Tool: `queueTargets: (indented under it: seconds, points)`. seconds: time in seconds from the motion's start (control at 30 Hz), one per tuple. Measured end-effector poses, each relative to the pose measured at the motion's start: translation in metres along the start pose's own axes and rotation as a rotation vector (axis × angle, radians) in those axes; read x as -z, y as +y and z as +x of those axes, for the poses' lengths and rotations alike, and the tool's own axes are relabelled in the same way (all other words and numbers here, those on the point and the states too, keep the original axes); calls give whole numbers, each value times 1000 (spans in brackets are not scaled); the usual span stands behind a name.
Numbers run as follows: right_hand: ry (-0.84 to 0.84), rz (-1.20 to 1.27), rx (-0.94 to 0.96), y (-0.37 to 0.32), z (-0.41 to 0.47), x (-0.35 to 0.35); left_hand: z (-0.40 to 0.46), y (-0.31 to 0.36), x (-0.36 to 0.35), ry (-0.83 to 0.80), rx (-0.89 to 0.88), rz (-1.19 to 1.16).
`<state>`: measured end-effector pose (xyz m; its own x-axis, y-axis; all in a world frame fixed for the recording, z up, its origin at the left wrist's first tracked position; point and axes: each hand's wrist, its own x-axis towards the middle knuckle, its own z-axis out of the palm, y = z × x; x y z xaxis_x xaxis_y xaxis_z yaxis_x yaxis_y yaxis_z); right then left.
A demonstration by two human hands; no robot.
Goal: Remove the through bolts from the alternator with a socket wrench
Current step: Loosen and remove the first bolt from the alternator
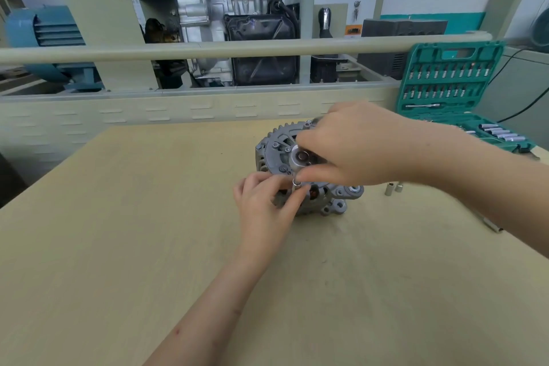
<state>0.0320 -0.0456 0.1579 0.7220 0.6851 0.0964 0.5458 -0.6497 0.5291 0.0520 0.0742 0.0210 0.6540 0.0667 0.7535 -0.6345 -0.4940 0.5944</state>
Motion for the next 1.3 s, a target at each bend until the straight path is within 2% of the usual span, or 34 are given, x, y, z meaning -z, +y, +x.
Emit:
queueTargets:
  seconds: [0.2, 0.47, 0.67, 0.87, 1.07, 1.3]
  points:
    - [6, 100, 72, 5, 0, -2, -3, -7, 1, -104, -41, 38]
    - [29, -31, 15, -5, -2, 4, -1, -6, -1, -55, -8, 34]
    - [52, 27, 29, -3, -3, -2, -3, -6, 0, -58, -21, 31]
    - [4, 39, 68, 3, -3, 0, -2, -4, 1, -51, -8, 37]
    - [0, -50, -61, -7, -2, 4, -1, -3, -1, -31, 17, 25]
    - [20, 76, 46, 2, -3, -2, -5, -6, -1, -61, -13, 66]
